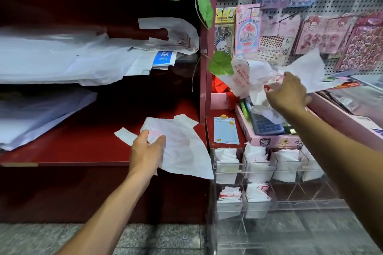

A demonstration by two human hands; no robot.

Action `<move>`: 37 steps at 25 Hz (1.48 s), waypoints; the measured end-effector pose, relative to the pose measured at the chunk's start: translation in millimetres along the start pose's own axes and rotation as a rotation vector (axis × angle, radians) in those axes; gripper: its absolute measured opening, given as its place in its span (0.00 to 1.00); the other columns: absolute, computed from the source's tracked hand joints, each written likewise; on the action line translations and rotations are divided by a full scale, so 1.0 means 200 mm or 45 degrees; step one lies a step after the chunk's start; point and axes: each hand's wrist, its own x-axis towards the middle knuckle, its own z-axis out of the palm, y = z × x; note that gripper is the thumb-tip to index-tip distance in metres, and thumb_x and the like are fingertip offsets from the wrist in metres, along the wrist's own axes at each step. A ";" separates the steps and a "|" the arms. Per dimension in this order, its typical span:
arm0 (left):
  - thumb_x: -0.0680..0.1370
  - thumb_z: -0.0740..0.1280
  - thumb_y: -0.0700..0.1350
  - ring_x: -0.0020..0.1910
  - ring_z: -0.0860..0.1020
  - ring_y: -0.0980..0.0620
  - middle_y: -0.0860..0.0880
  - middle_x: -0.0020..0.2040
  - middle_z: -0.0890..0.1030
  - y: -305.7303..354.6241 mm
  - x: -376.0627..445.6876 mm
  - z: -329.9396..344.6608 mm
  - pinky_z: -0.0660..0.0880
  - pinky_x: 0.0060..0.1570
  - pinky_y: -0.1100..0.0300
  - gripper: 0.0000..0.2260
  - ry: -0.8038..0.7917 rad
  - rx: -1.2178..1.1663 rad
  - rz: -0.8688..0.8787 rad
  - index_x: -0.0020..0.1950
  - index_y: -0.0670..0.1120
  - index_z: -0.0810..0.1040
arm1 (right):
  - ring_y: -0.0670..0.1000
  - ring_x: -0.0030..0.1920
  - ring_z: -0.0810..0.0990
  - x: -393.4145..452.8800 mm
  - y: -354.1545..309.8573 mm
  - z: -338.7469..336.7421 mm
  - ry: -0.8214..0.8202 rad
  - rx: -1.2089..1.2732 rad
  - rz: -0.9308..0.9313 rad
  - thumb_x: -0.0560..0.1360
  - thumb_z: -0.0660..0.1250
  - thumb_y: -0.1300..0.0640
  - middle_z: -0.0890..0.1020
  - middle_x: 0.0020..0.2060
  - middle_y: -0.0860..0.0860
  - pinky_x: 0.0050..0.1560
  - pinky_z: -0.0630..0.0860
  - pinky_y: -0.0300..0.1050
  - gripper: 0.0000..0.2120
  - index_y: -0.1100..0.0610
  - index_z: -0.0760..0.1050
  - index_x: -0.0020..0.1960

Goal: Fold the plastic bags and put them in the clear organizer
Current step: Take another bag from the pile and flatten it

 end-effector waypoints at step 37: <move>0.80 0.65 0.48 0.59 0.74 0.47 0.52 0.59 0.77 -0.09 0.07 -0.26 0.69 0.56 0.54 0.10 0.216 0.349 0.311 0.60 0.50 0.75 | 0.57 0.77 0.58 -0.99 -0.41 0.51 -1.064 -0.429 -1.104 0.75 0.59 0.30 0.59 0.78 0.54 0.75 0.57 0.57 0.40 0.52 0.57 0.78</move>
